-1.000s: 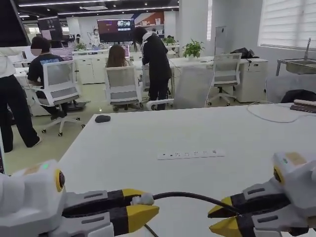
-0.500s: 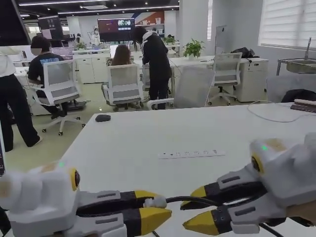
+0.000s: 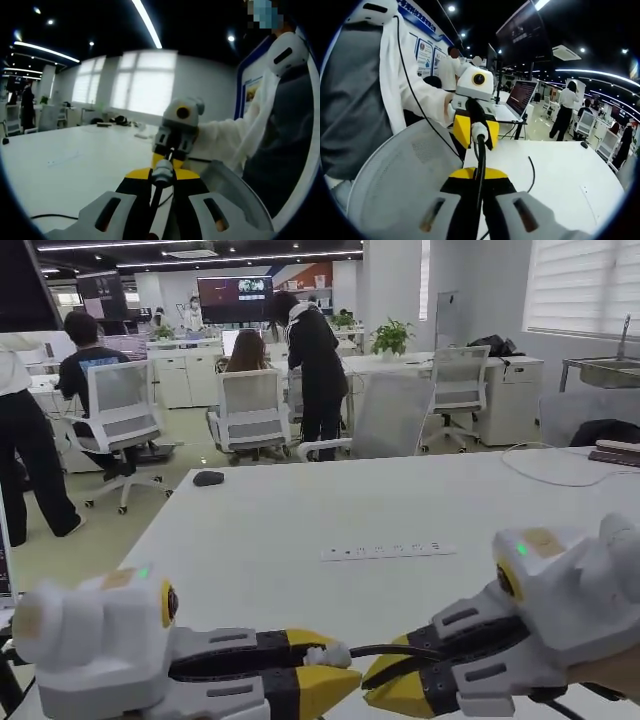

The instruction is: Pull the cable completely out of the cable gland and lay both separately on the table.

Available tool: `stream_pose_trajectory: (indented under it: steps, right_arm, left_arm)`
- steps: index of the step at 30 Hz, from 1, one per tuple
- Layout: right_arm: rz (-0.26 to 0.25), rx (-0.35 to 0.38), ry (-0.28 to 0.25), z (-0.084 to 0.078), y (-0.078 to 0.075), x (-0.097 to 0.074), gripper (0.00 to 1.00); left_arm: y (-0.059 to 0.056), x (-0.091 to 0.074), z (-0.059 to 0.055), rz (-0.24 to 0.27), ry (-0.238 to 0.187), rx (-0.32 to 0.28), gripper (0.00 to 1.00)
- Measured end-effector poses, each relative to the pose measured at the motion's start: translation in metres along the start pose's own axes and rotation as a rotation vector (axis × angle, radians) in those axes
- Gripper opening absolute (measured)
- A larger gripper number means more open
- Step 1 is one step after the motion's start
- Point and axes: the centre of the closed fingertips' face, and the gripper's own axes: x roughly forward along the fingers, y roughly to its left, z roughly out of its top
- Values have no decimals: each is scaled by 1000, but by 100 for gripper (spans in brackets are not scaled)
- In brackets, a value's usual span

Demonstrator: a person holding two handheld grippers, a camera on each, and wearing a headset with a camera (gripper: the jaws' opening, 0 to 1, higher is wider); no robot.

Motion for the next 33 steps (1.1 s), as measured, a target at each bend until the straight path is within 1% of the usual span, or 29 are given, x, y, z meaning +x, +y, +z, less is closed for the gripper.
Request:
stream_pose_trajectory:
  steps: [4,6,14,19,26,33]
  right_arm:
    - [2,-5,11,-2,1,1,0]
    - [-6,-20,9,-2,0,1,0]
    - [-16,-20,13,-3,-2,0,0]
    - [-31,-15,15,-6,-5,-5,0]
    - [-59,-3,19,-11,-11,-13,0]
    - [-80,11,25,-18,-16,-20,0]
  left_arm:
    - [0,0,-1,3,3,1,17]
    - [1,0,-1,4,3,0,17]
    - [2,-1,-1,9,5,0,17]
    - [3,-4,-1,18,4,0,17]
    - [9,-14,2,43,-14,-9,17]
    - [13,-22,3,65,-20,-13,17]
